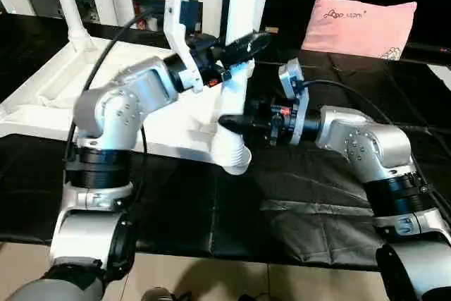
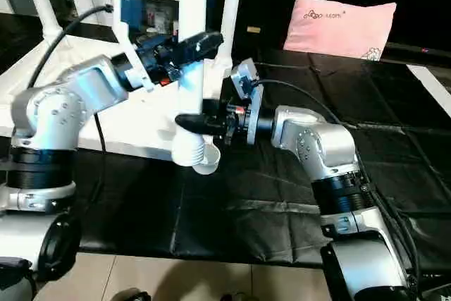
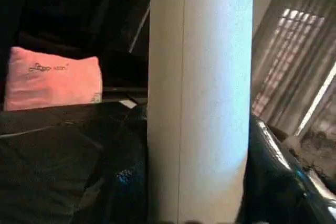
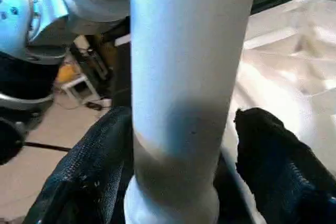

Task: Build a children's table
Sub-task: Pick table leg

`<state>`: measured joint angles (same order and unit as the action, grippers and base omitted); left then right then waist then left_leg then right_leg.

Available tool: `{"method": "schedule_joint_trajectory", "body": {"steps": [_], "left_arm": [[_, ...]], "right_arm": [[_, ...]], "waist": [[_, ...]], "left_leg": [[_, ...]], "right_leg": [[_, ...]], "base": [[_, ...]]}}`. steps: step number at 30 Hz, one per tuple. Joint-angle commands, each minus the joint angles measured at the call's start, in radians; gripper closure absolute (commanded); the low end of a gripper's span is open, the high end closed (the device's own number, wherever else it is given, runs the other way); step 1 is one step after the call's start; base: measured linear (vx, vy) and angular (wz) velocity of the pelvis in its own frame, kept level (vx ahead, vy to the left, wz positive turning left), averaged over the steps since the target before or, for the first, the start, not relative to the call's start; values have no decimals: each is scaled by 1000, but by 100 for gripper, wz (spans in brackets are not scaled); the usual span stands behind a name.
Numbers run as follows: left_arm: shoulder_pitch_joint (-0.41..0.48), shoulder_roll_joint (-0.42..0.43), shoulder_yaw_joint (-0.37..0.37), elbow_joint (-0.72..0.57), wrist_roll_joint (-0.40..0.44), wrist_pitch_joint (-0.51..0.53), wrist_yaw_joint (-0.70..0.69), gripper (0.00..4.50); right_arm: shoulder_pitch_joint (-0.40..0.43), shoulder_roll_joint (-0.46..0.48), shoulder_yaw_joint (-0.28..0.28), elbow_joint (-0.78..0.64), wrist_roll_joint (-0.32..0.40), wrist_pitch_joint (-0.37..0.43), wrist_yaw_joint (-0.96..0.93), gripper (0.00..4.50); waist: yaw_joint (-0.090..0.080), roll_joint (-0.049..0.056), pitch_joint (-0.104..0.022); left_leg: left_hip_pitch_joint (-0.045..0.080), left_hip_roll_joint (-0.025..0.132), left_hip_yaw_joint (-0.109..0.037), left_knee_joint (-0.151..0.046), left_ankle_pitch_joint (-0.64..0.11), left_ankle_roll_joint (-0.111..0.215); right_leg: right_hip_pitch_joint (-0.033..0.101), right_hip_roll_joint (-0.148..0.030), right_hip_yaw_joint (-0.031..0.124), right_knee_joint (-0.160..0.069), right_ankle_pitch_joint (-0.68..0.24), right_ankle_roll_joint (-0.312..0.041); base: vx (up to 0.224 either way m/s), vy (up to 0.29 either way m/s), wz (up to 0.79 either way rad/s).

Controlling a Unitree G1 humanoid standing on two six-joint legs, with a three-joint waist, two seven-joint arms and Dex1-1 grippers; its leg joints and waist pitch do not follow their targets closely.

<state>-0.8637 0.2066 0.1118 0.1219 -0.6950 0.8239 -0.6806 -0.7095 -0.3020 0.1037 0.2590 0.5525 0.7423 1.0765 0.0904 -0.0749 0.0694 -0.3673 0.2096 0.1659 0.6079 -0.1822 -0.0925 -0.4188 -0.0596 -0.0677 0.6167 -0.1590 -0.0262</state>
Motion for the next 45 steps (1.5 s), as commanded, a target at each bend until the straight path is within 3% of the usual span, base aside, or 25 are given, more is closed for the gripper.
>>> {"method": "schedule_joint_trajectory", "body": {"steps": [1, 8, 19, 24, 38, 40, 45], "left_arm": [[-11, -3, -17, -50, -37, 20, -31, 269], [-17, 4, -26, -58, -46, 28, -58, 269], [-22, -7, -27, -63, -67, 46, -73, 269], [-27, -13, -18, -59, -78, 46, -70, 269], [-41, -35, 20, -48, -102, 25, -58, 269], [-40, -32, 18, -51, -102, 26, -62, 269], [-32, -28, 8, -61, -102, 34, -70, 269]], "right_arm": [[-26, -3, 3, 14, 13, 18, 17, 113], [-26, -8, 12, 25, 23, 34, 64, 130], [-24, -13, 35, 43, 7, 14, 113, 233], [-24, -13, 35, 46, 11, 9, 135, 251], [-12, -17, 35, 51, 25, 4, 188, 255], [-13, -14, 34, 60, 17, -4, 179, 200], [-31, 4, 5, 95, 20, 0, 141, 151]], "waist": [[3, -6, -85], [3, -6, -83], [4, -7, -84], [4, -8, -83], [6, -11, -83], [6, -10, -84], [5, -8, -85]], "left_leg": [[3, 13, 8, -58, -57, 16], [2, 13, 7, -60, -73, 8], [2, 13, 7, -59, -68, 10], [1, 13, 6, -59, -66, 10], [2, 13, 6, -58, -71, 13], [2, 14, 6, -58, -68, 11], [2, 14, 6, -58, -64, 14]], "right_leg": [[71, -67, 43, -55, -182, -172], [72, -67, 42, -60, -218, -156], [72, -67, 42, -59, -209, -159], [72, -67, 42, -60, -222, -151], [72, -68, 42, -62, -223, -153], [71, -68, 41, -61, -222, -152], [71, -67, 41, -58, -201, -166]], "base": [[0, 0, 0], [0, 0, 0], [0, 0, 0], [0, 0, 0], [0, 0, 0], [0, 0, 0], [0, 0, 0]]}}
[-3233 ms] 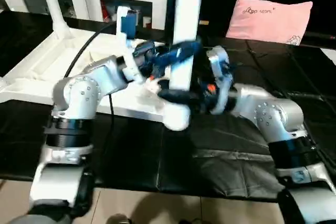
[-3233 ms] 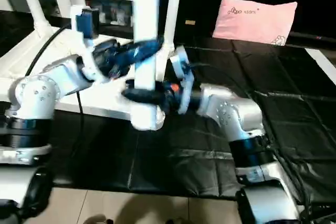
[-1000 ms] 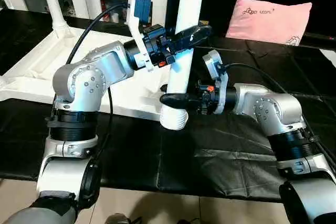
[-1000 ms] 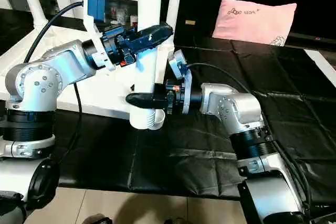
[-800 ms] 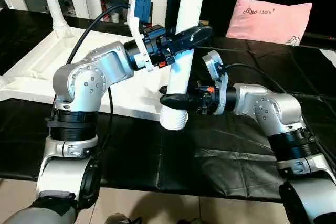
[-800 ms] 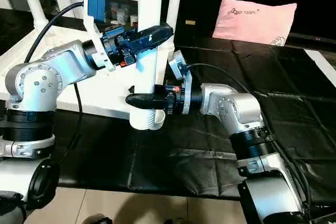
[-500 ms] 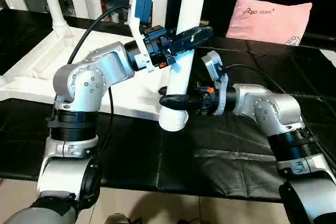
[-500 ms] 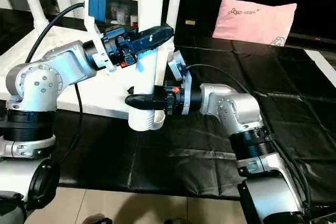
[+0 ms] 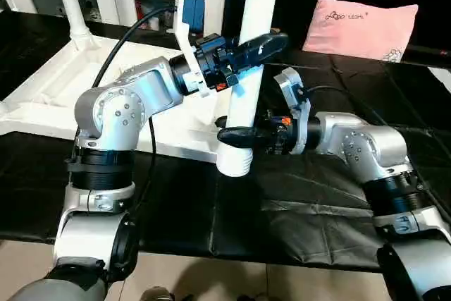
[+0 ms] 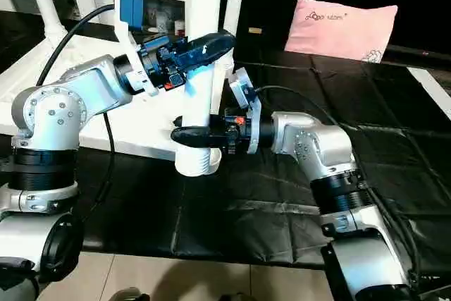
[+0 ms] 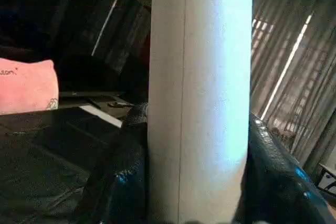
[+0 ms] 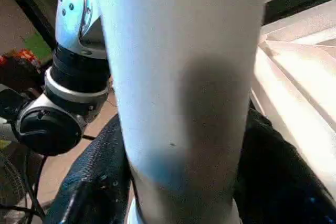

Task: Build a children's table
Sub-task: Pick table leg

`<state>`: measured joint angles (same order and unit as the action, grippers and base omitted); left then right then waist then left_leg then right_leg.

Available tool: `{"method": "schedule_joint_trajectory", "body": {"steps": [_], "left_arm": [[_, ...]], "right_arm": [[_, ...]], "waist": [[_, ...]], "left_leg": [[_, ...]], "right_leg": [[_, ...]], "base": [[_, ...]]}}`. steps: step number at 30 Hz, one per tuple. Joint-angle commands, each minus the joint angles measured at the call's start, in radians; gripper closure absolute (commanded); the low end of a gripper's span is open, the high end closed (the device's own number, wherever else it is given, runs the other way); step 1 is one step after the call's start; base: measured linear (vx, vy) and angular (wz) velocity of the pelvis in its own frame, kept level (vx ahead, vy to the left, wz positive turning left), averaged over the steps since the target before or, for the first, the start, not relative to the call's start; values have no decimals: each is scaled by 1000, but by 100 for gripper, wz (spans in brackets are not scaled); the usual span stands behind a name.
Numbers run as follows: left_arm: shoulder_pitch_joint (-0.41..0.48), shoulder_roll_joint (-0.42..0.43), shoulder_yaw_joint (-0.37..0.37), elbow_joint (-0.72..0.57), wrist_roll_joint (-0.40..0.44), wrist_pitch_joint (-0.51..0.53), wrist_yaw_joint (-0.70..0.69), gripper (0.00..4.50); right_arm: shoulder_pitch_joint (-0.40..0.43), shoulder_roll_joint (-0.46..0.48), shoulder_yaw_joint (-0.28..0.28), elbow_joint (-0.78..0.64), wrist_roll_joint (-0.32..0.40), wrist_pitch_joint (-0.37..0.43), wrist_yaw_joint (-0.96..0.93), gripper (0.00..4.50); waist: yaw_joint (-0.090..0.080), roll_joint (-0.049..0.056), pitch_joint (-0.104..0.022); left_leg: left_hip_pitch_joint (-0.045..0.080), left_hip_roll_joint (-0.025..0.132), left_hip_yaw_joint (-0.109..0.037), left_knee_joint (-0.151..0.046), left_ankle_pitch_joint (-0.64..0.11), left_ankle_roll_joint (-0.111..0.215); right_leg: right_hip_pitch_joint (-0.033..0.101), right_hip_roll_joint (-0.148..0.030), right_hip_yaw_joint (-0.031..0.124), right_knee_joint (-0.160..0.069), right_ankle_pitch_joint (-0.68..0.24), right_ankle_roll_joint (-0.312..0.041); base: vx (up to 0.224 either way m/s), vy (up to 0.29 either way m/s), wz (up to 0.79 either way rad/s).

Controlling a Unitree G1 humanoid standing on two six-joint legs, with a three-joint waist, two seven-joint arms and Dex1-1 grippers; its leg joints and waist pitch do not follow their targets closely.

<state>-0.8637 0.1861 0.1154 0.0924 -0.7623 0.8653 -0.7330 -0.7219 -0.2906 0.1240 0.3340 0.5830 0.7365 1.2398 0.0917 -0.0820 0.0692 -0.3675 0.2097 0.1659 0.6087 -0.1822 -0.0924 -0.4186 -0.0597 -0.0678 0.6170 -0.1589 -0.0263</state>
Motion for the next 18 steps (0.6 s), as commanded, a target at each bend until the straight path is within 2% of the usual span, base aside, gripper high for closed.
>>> {"method": "schedule_joint_trajectory", "body": {"steps": [1, 10, 18], "left_arm": [[-30, -7, 3, -34, -35, -5, -20, 269], [-29, -4, -4, -41, -37, 4, -30, 269], [-33, -4, -5, -36, -38, 0, -28, 269]], "right_arm": [[-20, -6, -17, 21, -10, 7, -23, 143], [-3, -26, 1, -17, 12, 26, 41, 138], [5, -33, 16, -40, 21, 37, 76, 138]], "waist": [[3, -1, -85], [5, 0, -84], [6, 0, -84]], "left_leg": [[3, 14, 6, -59, -64, 13], [3, 15, 6, -60, -70, 12], [3, 14, 5, -59, -74, 8]], "right_leg": [[71, -67, 41, -58, -199, -167], [73, -67, 42, -58, -190, -173], [72, -67, 42, -60, -210, -164]], "base": [[0, 0, 0], [0, 0, 0], [0, 0, 0]]}}
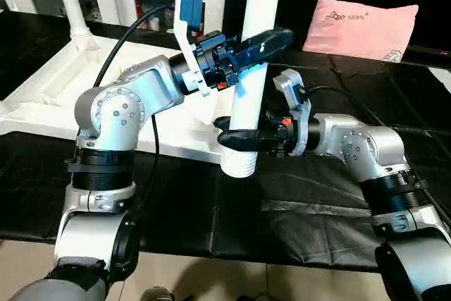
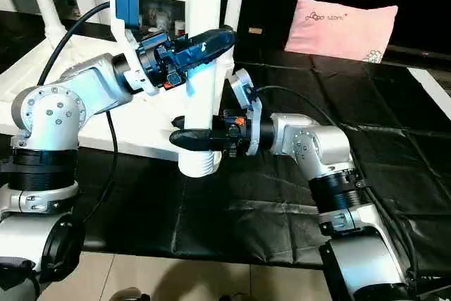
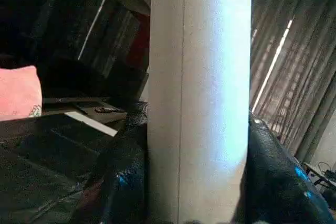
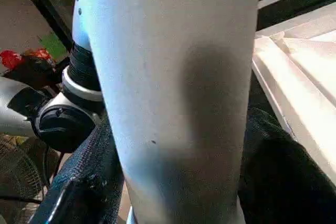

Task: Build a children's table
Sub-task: Pick table leg

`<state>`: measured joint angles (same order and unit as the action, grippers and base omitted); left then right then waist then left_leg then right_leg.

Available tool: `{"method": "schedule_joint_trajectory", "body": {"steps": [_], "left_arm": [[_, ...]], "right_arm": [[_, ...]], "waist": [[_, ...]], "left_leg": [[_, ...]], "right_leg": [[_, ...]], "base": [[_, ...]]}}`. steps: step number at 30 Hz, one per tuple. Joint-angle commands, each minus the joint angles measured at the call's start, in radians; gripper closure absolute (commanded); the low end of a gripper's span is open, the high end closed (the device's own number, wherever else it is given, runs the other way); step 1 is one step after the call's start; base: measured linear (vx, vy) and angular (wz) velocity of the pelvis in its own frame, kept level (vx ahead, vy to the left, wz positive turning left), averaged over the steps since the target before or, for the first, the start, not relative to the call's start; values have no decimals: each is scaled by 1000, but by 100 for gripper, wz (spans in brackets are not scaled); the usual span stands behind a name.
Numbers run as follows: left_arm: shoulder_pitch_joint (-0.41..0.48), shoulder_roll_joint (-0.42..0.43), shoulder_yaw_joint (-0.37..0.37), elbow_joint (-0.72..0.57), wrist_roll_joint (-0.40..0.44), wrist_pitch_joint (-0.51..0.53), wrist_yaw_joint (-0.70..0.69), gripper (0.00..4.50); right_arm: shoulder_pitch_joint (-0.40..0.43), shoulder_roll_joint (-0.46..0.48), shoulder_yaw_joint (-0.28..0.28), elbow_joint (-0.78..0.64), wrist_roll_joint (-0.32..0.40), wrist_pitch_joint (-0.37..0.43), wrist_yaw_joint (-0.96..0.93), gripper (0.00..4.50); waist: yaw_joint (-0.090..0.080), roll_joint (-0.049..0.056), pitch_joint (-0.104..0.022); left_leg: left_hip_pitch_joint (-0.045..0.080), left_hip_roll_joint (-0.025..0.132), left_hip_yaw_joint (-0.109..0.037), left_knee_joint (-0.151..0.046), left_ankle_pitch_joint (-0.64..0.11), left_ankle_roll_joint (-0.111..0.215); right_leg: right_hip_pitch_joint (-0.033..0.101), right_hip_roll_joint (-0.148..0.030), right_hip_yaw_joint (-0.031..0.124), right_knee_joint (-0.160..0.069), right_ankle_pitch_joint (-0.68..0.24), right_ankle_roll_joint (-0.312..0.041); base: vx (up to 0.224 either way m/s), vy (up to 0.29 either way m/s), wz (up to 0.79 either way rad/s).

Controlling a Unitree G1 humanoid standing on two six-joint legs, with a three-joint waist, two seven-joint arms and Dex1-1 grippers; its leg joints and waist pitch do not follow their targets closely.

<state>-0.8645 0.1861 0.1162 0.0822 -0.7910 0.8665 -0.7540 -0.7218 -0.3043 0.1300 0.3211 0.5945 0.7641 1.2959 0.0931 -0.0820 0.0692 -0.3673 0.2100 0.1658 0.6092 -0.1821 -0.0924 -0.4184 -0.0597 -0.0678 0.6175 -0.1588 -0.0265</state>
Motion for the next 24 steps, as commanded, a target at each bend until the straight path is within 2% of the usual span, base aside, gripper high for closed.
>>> {"method": "schedule_joint_trajectory", "body": {"steps": [1, 3, 10, 15, 20, 24], "left_arm": [[-33, -4, -6, -25, -8, -2, -8, 269], [-33, -3, -6, -24, -9, -2, -8, 269], [-30, -5, -9, -33, -25, 6, -6, 269], [-30, -9, -9, -38, -30, 11, -5, 269], [-27, -11, -14, -45, -30, 8, 0, 269], [-30, -18, -13, -35, -21, 13, 30, 270]], "right_arm": [[8, -23, 16, -32, 8, 10, 29, 138], [9, -25, 19, -34, 7, 10, 33, 138], [7, -19, 16, -16, -6, 4, 24, 212], [3, -16, 13, -3, -9, -4, 19, 236], [0, -14, 8, 6, -11, -10, 17, 244], [4, -13, 6, 6, -8, -18, 17, 248]], "waist": [[5, 0, -84], [4, 0, -84], [5, 0, -84], [5, 0, -84], [5, 1, -85], [5, 7, -85]], "left_leg": [[2, 13, 6, -60, -74, 9], [2, 14, 5, -60, -72, 11], [2, 14, 6, -60, -76, 8], [2, 14, 5, -59, -73, 8], [2, 13, 5, -59, -73, 10], [3, 13, 5, -59, -80, 7]], "right_leg": [[73, -67, 42, -61, -207, -162], [73, -67, 41, -60, -205, -164], [72, -67, 41, -60, -208, -166], [72, -67, 41, -60, -208, -164], [72, -67, 41, -59, -197, -169], [73, -66, 41, -60, -196, -172]], "base": [[0, 0, 0], [0, 0, 0], [0, 0, 0], [0, 0, 0], [0, 0, 0], [0, 0, 0]]}}
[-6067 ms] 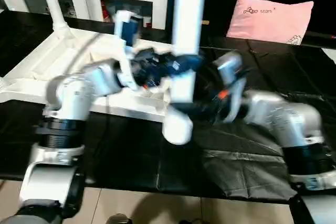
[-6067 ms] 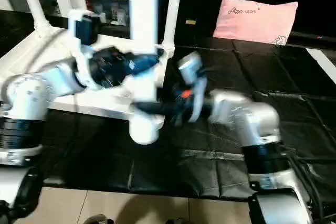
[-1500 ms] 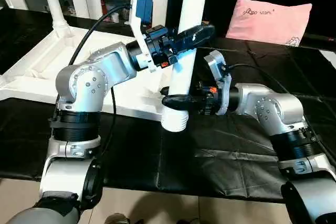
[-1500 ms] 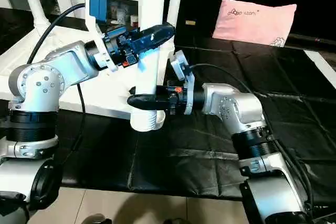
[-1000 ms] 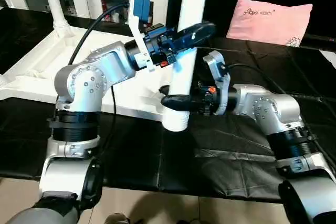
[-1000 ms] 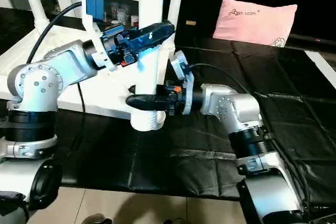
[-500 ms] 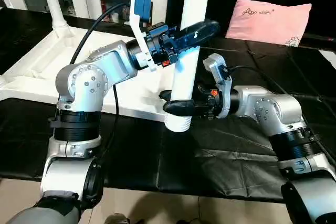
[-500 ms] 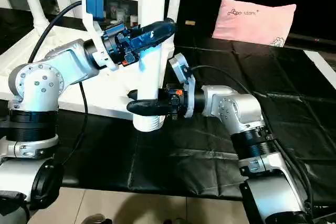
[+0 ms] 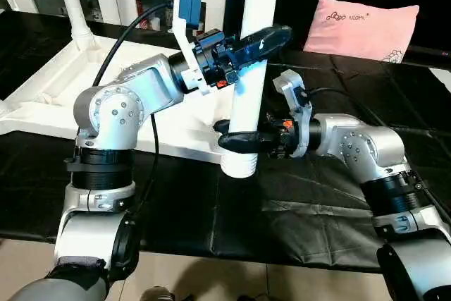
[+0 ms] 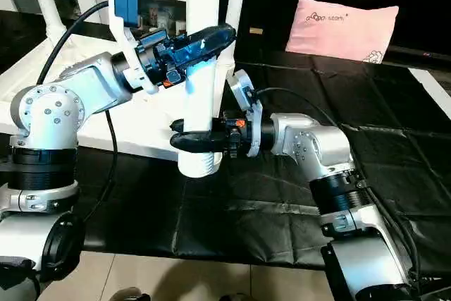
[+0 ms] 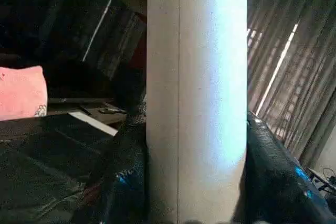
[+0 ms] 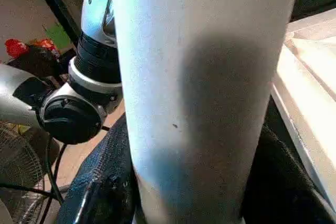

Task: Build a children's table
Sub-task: Pick table leg

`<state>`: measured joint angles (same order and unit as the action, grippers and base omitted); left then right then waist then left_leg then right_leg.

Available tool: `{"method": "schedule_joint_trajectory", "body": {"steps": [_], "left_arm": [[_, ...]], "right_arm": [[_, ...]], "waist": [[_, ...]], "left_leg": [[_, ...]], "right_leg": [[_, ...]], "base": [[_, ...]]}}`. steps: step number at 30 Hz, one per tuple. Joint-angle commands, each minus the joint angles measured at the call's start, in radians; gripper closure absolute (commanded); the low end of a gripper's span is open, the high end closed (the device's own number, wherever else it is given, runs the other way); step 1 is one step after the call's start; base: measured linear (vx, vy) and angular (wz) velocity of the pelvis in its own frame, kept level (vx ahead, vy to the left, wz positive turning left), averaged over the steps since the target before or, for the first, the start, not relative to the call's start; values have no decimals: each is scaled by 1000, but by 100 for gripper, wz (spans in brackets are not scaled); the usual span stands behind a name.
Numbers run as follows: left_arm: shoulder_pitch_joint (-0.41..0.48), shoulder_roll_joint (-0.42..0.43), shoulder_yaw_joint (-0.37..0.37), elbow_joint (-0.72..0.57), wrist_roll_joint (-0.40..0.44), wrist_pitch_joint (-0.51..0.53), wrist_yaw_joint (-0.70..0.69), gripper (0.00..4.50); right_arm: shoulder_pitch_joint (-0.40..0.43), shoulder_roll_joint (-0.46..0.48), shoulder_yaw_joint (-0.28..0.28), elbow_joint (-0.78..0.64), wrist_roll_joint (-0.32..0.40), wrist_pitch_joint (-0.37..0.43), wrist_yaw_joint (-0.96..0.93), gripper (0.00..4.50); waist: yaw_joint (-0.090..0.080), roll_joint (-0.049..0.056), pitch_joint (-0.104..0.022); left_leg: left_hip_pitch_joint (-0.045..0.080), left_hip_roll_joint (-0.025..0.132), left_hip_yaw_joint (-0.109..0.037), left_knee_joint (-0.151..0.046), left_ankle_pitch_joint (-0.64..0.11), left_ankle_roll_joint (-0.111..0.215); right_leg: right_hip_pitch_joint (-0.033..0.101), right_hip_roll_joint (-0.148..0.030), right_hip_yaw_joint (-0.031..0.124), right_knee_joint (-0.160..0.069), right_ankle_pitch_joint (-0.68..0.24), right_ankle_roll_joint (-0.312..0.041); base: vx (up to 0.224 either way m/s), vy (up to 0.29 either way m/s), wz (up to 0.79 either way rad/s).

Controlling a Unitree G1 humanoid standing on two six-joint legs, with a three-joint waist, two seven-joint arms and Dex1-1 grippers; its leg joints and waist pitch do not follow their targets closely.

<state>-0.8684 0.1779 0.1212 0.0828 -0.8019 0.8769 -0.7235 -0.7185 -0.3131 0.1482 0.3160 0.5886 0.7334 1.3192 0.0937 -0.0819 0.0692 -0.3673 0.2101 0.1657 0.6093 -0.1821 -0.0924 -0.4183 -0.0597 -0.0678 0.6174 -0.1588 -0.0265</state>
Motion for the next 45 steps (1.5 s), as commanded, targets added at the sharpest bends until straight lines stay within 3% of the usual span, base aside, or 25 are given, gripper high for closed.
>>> {"method": "schedule_joint_trajectory", "body": {"steps": [1, 3, 4, 7, 13, 25, 32, 33, 36, 39, 45], "left_arm": [[-27, -10, -19, -36, -11, 4, -3, 270], [-26, -13, -21, -45, -25, 15, -13, 214], [-26, -18, -17, -51, -39, 25, -12, 200], [-25, -27, -20, -64, -60, 42, -15, 182], [-23, -40, -37, -55, -39, 24, -7, 144], [-25, -41, -13, -21, -20, 22, 38, 253], [-12, -30, 2, -37, -31, 21, 42, 269], [-9, -28, 1, -41, -32, 20, 42, 271], [10, -22, -7, -63, -33, 7, 19, 271], [23, -15, -11, -68, -27, -3, 11, 271], [37, -2, -20, -81, -25, -2, -4, 271]], "right_arm": [[2, -3, -12, 9, -2, 13, -8, 248], [6, -1, -12, 6, -1, 11, -11, 250], [9, 0, -12, 3, -1, 10, -13, 250], [20, 1, -11, -5, -2, 5, -17, 252], [32, -3, -9, -17, -4, 2, -20, 253], [29, -14, 0, -19, -20, -10, -15, 253], [20, -12, -3, -8, -42, -40, -38, 253], [16, -8, -10, -3, -35, -31, -45, 197], [-1, -1, -39, 0, -11, -18, -49, 183], [-3, -5, -43, -2, -10, -28, -42, 142], [4, -12, -40, -5, -4, -22, -33, 139]], "waist": [[4, 6, -85], [5, 12, -85], [4, 9, -86], [5, 16, -86], [5, 14, -86], [4, 8, -85], [3, 3, -85], [3, 4, -85], [2, 6, -85], [1, 5, -86], [2, 5, -84]], "left_leg": [[2, 13, 5, -59, -80, 6], [3, 13, 4, -60, -81, 6], [3, 12, 4, -59, -84, 6], [5, 14, 3, -61, -86, 4], [5, 13, 3, -60, -100, 1], [4, 13, 4, -59, -88, 7], [3, 13, 5, -58, -80, 11], [3, 13, 5, -59, -81, 11], [4, 14, 4, -59, -83, 11], [3, 13, 4, -59, -82, 9], [4, 14, 5, -60, -89, 6]], "right_leg": [[73, -66, 41, -60, -196, -172], [73, -66, 41, -60, -188, -175], [74, -65, 41, -60, -186, -177], [73, -65, 40, -57, -164, -191], [76, -65, 40, -60, -170, -194], [74, -65, 40, -61, -186, -180], [74, -65, 41, -60, -195, -173], [74, -65, 40, -60, -199, -172], [72, -66, 40, -61, -200, -175], [74, -65, 40, -60, -194, -172], [72, -66, 41, -62, -215, -165]], "base": [[0, 0, 0], [0, 0, 0], [0, 0, 0], [0, 0, 0], [0, 0, 0], [0, 0, 0], [0, 0, 0], [0, 0, 0], [0, 0, 0], [0, 0, 0], [0, 0, 0]]}}
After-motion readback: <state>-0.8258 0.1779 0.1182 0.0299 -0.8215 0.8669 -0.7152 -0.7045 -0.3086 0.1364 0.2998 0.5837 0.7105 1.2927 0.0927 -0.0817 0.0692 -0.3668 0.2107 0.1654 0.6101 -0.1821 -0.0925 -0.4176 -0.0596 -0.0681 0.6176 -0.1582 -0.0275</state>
